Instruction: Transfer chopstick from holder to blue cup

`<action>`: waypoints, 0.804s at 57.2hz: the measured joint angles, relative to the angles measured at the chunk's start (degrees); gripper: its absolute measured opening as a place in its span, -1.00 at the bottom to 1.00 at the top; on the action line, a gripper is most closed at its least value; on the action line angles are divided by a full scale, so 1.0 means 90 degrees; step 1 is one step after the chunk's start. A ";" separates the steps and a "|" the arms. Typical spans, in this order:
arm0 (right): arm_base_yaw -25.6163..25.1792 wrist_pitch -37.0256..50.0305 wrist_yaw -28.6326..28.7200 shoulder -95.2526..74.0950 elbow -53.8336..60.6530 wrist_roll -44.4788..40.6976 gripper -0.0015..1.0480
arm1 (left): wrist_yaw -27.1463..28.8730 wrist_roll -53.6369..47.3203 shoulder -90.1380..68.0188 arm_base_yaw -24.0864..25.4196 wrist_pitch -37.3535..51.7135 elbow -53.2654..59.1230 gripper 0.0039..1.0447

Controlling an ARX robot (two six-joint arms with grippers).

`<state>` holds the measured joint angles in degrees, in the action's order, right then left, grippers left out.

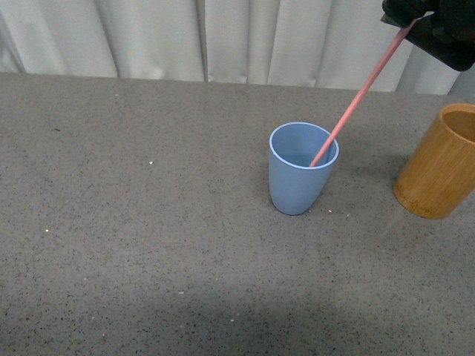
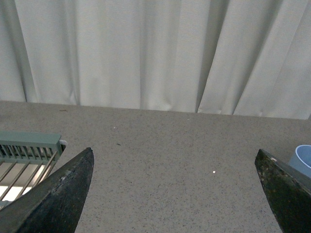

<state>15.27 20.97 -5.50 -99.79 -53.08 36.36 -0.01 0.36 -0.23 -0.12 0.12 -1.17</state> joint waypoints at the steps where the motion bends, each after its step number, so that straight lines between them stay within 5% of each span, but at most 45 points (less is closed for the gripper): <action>1: 0.0005 0.0000 0.0000 -0.0002 0.0000 0.0000 -0.36 | 0.0000 0.0000 0.0000 0.0000 0.0000 0.0000 0.88; 23: 0.0017 -0.0223 -0.0119 0.0049 0.0017 -0.0002 0.85 | 0.0000 0.0000 0.0000 0.0000 0.0000 0.0000 0.88; 37: -0.0316 -0.0211 -0.0437 0.1426 0.1375 -0.0889 0.81 | 0.0000 0.0000 0.0000 0.0000 0.0000 0.0000 0.88; 46: -0.0634 0.3327 -0.0398 0.2239 0.3483 -0.2766 0.36 | -0.0002 -0.0002 0.0005 0.0000 0.0000 0.0000 0.88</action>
<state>9.56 50.92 -9.08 -79.64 -21.74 11.46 -0.03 0.34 -0.19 -0.12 0.12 -1.17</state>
